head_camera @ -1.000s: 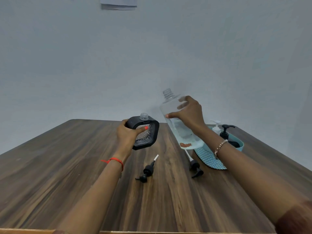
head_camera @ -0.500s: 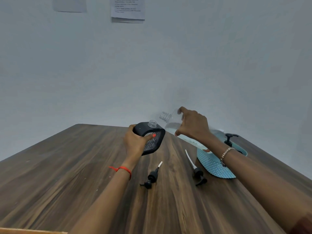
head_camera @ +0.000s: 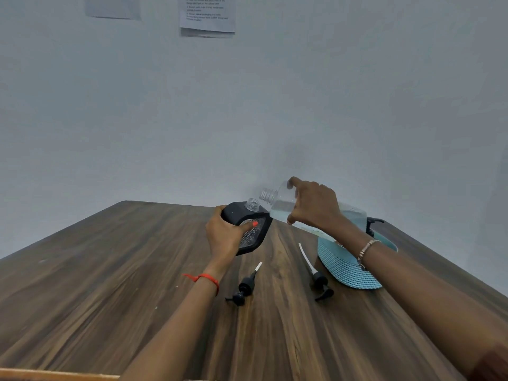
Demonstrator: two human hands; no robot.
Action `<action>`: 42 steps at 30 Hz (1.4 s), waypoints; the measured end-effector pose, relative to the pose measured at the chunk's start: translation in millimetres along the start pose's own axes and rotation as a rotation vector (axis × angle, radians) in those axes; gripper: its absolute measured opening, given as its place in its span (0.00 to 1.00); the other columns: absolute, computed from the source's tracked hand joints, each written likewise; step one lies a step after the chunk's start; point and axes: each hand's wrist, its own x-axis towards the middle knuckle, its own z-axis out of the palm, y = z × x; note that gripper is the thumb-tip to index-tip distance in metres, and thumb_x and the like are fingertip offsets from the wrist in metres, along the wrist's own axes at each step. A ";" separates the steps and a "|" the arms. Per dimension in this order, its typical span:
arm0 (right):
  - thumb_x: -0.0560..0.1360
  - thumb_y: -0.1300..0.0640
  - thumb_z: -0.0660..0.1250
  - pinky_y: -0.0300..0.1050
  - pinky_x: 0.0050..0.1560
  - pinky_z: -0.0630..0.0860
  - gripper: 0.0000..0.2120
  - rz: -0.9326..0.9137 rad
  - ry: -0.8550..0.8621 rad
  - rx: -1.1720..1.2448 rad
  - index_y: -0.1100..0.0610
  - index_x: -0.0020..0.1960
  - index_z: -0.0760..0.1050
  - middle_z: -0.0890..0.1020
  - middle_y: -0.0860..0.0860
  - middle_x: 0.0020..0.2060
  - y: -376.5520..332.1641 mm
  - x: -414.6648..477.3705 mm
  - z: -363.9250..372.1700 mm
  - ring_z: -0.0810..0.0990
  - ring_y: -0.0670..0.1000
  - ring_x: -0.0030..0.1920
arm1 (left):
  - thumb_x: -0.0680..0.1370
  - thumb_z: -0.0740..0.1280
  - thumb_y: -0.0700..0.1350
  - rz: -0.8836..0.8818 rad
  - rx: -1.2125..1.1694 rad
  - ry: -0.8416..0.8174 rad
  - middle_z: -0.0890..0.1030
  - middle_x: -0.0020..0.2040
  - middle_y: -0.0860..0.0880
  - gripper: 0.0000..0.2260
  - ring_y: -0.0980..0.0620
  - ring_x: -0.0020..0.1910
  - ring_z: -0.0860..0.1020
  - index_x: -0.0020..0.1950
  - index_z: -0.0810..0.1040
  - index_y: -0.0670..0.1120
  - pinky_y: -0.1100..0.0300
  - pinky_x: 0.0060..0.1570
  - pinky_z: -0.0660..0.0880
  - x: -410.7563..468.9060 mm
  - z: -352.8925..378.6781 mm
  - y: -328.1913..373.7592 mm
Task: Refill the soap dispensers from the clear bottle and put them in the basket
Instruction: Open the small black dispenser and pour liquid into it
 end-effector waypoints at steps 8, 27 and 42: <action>0.59 0.57 0.75 0.40 0.41 0.64 0.33 -0.015 -0.008 -0.032 0.54 0.62 0.69 0.82 0.50 0.45 4.3 -2.4 -1.2 0.78 0.53 0.45 | 0.60 0.80 0.40 0.058 0.022 0.014 0.81 0.46 0.49 0.24 0.51 0.44 0.79 0.53 0.77 0.43 0.63 0.42 0.73 -5.9 6.2 -1.7; 0.60 0.56 0.76 0.39 0.40 0.64 0.33 -0.062 -0.037 -0.108 0.53 0.62 0.69 0.81 0.51 0.44 7.8 -3.1 -0.7 0.78 0.53 0.43 | 0.61 0.80 0.40 0.058 0.044 0.005 0.79 0.45 0.50 0.25 0.52 0.44 0.78 0.54 0.76 0.43 0.60 0.43 0.75 -14.7 11.1 -2.5; 0.60 0.55 0.76 0.40 0.42 0.67 0.33 -0.083 -0.045 -0.145 0.53 0.63 0.68 0.82 0.50 0.45 6.9 -5.4 -5.7 0.79 0.53 0.46 | 0.60 0.80 0.41 0.043 0.038 0.010 0.80 0.47 0.48 0.25 0.52 0.44 0.78 0.54 0.76 0.43 0.64 0.40 0.72 -18.9 12.4 -3.8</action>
